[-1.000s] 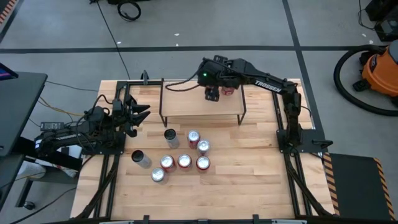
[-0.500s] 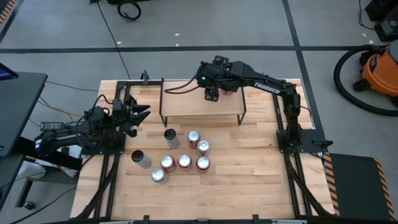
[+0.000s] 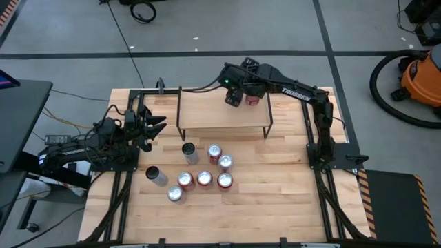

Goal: Place canned beverage on shelf
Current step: Adjust the red soda cans

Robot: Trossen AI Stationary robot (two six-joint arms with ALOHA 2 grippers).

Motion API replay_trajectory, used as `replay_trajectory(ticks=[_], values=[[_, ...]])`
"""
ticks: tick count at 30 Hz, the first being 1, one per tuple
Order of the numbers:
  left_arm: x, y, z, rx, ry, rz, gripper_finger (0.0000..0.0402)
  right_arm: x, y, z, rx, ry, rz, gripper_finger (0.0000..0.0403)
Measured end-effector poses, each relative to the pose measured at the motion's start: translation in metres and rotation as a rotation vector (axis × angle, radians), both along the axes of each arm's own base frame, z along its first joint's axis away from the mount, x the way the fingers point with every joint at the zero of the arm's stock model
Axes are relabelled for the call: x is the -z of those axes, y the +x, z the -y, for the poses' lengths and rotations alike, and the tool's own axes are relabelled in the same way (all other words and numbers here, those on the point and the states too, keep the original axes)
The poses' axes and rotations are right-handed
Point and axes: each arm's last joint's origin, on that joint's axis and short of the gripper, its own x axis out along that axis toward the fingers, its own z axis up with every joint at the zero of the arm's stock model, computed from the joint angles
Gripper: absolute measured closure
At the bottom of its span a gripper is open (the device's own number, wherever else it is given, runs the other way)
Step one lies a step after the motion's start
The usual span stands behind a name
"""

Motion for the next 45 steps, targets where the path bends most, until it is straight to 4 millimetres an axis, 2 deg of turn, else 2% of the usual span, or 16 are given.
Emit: replay_trajectory(ticks=[10,23,34,45], values=[[0.0,0.0,0.0,0.0,0.0,0.001,0.0246,-0.004,0.003,0.005,0.02,-0.011,0.076,0.0033],[0.0,0.0,0.0,0.0,0.0,0.0,0.0246,-0.004,-0.007,-0.02,-0.152,-0.007,-0.166,0.0034],[0.003,0.001,0.0,0.002,-0.008,-0.029,0.0246,-0.001,-0.016,-0.032,-0.11,-0.079,-0.31,0.0035],[0.004,0.001,0.001,0.06,-0.029,-0.037,0.0246,-0.001,-0.015,-0.049,-0.124,-0.125,-0.34,0.0035]])
